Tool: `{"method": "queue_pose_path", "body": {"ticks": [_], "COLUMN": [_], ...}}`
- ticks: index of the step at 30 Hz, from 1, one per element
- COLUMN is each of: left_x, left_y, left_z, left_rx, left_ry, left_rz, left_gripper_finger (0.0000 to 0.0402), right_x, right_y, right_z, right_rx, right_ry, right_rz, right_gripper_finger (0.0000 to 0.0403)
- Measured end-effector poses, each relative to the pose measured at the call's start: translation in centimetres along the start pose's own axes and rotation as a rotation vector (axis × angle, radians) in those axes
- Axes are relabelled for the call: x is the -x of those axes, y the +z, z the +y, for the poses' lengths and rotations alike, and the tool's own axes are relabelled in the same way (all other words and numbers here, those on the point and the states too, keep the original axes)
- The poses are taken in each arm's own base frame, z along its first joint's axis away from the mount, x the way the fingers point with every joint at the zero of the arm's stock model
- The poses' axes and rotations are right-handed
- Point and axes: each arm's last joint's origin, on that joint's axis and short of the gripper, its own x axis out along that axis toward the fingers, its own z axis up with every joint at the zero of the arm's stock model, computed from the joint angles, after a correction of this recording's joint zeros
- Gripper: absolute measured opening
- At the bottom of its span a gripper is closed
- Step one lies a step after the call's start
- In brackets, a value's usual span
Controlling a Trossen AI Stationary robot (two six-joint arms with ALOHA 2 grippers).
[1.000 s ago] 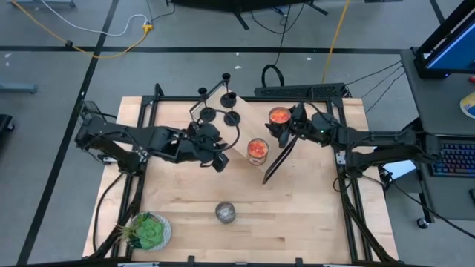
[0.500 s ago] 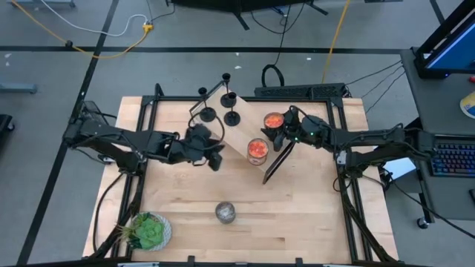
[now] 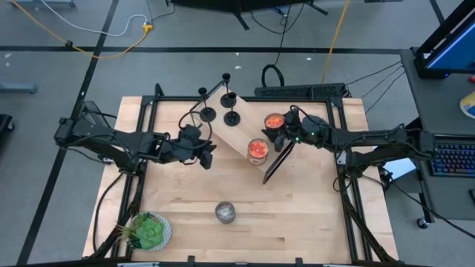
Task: Pick & Place candle stick holders
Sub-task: Align the orange scented candle with the other orange scented candle on the shelf
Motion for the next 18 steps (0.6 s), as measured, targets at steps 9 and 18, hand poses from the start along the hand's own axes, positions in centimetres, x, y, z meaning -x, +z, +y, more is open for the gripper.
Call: {"method": "queue_pose_path", "body": {"ticks": [9,18], "left_x": [-0.1,-0.3], "left_y": [0.3,0.4], "left_z": [0.5,0.7], "left_rx": [-0.014,-0.03], "left_ry": [-0.003,-0.009], "left_rz": [0.023,0.04], "left_gripper_finger": [0.0127,0.0127], "right_x": [0.6,1.1], "right_y": [0.4,-0.2], "right_z": [0.0,0.5], "right_rx": [-0.043,-0.033], "right_ry": [0.001,0.018], "right_rz": [-0.005,0.061], "right_gripper_finger": [0.034,0.0357]}}
